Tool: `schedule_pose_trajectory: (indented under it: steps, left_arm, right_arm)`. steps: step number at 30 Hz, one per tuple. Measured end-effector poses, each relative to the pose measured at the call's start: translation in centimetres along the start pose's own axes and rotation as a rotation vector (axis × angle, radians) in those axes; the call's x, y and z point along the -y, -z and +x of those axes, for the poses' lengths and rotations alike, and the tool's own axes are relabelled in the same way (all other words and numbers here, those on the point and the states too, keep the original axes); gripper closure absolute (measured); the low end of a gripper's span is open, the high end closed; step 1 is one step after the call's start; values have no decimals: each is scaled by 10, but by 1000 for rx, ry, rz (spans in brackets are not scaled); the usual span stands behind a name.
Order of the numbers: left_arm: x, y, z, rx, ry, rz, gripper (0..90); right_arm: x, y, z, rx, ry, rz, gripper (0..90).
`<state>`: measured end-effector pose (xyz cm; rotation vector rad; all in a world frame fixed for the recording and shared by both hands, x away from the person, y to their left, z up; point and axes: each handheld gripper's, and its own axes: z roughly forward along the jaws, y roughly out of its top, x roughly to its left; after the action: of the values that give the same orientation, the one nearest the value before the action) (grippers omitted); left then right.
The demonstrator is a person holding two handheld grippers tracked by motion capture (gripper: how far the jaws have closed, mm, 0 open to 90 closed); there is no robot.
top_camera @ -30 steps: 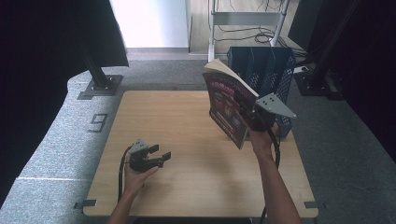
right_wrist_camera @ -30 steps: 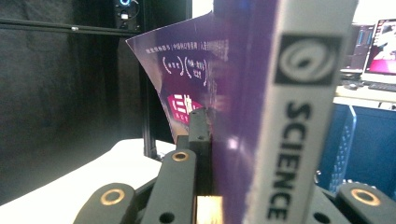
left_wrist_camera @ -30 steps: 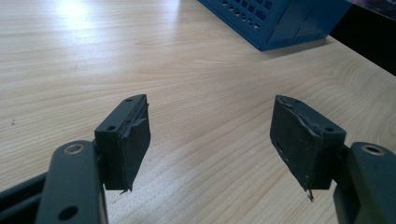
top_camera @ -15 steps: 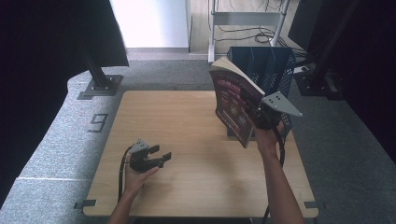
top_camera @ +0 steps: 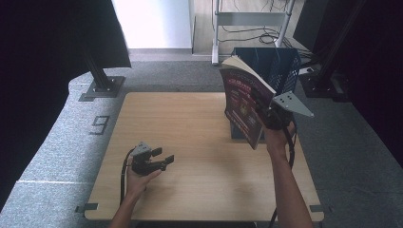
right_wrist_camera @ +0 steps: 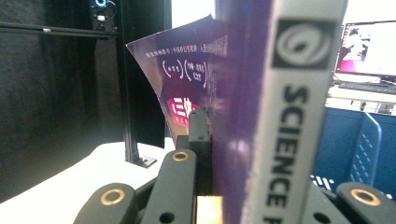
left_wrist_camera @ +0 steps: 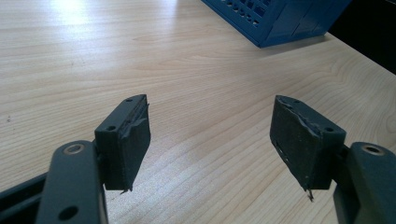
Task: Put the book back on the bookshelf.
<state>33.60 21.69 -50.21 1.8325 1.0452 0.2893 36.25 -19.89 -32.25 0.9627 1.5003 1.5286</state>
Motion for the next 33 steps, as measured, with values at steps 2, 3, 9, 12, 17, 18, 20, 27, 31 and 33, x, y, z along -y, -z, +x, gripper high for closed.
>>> schedule_pose_trajectory:
  steps: [2, 3, 9, 12, 17, 18, 20, 27, 31, 33]
  left_arm:
    - [0, 0, 0, 1, 0, 2, 290]
    - [0, 0, 0, 1, -1, 1, 290]
    - [0, -1, -1, 2, -4, 1, 291]
    - [0, -1, -1, 1, -6, 1, 293]
    - [0, 0, -1, -1, -8, 2, 293]
    - [0, 0, -2, 1, -10, 1, 293]
    - [0, 0, -2, 4, -11, 2, 294]
    - [0, 1, -2, 4, -11, 1, 294]
    - [0, 1, -2, 3, -8, -3, 294]
    - [0, 2, -2, 5, -6, -6, 295]
  right_arm:
    - [0, 0, -2, 8, -1, -2, 817]
    - [-1, 1, -4, 15, -4, -2, 817]
    - [-1, 2, -10, 28, -13, -3, 817]
    - [0, 1, -14, 44, -17, 4, 817]
    - [1, -3, -18, 63, -23, 14, 817]
    - [1, -4, -20, 73, -24, 17, 817]
    - [1, -5, -20, 75, -24, 16, 817]
    - [2, -9, -25, 103, -30, 15, 817]
    - [3, -12, -30, 121, -36, 15, 817]
    - [3, -13, -32, 128, -41, 13, 817]
